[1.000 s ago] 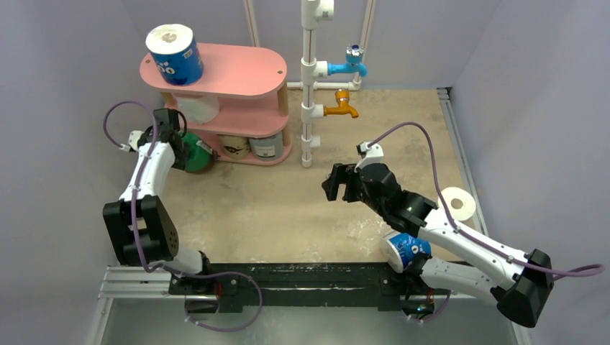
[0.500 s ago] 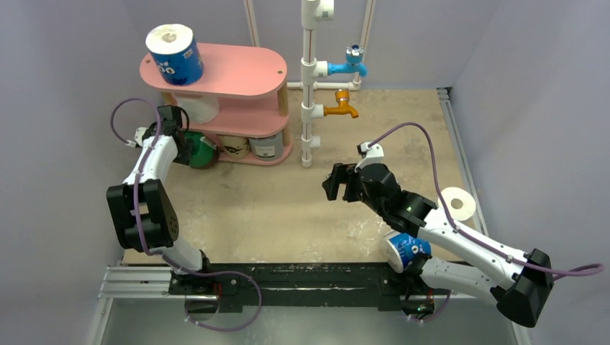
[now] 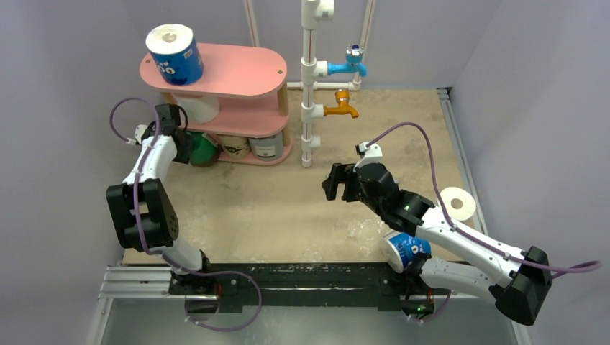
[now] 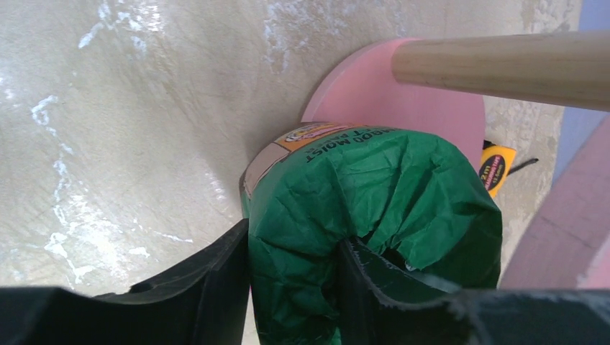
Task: Place and organize the paper towels onto the shelf
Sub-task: Place the paper towel on the shelf.
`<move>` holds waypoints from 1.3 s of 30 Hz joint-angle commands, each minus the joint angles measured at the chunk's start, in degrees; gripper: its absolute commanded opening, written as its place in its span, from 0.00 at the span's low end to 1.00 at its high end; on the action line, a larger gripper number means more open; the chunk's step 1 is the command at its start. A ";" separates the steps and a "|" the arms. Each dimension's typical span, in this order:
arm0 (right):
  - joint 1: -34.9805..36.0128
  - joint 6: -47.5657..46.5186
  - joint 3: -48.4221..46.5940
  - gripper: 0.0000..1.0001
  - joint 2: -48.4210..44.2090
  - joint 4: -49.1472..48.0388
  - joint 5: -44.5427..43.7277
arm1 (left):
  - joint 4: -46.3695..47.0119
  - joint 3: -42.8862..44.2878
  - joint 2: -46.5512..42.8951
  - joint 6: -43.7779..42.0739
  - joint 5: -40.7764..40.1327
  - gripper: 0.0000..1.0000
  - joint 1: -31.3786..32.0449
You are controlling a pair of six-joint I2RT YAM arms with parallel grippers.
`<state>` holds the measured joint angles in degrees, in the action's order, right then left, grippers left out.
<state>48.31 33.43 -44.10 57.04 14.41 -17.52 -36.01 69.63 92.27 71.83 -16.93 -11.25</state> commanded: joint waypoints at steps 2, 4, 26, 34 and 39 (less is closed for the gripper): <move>-0.24 0.40 -0.03 0.88 -0.06 -2.30 -1.44 | 6.75 0.28 -1.04 -1.19 2.66 0.47 -0.21; -0.24 0.38 0.00 0.88 -0.08 -2.30 -1.39 | 6.78 0.09 -1.57 -1.53 2.99 0.49 -0.22; -0.24 0.22 0.81 0.88 -1.90 -2.66 0.14 | 9.52 -5.64 -7.10 -5.60 7.87 0.64 -0.19; -0.24 0.19 0.85 0.88 -2.18 -2.92 0.56 | 8.44 -5.75 -9.46 -6.52 7.76 0.64 -0.19; -0.24 0.16 1.18 0.88 -2.52 -3.00 0.81 | 9.00 -6.48 -10.60 -7.03 7.92 0.63 -0.19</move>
<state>48.29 33.43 -43.57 56.10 13.72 -16.97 -28.71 63.81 83.96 66.39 -9.39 -11.25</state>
